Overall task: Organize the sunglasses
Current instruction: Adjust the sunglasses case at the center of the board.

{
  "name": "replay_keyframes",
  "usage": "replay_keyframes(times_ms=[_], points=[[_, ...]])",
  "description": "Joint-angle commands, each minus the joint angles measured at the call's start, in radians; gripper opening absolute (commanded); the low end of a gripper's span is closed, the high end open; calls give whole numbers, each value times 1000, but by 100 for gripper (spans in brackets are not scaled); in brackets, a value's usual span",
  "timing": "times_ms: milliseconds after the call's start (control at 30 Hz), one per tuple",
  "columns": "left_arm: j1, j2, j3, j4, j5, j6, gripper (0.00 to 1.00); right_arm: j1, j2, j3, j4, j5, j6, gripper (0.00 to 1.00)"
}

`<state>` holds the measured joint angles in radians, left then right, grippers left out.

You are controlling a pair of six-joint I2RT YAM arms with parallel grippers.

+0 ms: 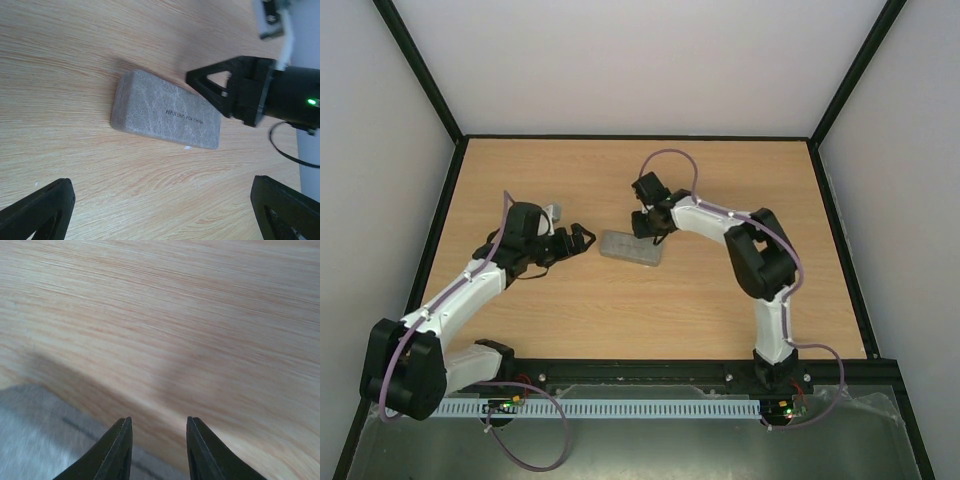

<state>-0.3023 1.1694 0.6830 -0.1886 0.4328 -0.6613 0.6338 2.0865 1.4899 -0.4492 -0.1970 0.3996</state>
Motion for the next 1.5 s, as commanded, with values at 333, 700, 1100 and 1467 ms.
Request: replay_keyframes(times_ms=[333,700,1100,1467], points=[[10,1,-19,28,-30,-13,99,86,-455,-379,134,-12,68,37],[30,-56,11,-12,-89,-3,99,189,-496,-565,204,34,168,37],[30,-77,6,-25,-89,-9,99,188,-377,-505,178,155,192,36],[31,-74,0,-14,-86,-8,99,183,-355,-465,125,252,192,36]])
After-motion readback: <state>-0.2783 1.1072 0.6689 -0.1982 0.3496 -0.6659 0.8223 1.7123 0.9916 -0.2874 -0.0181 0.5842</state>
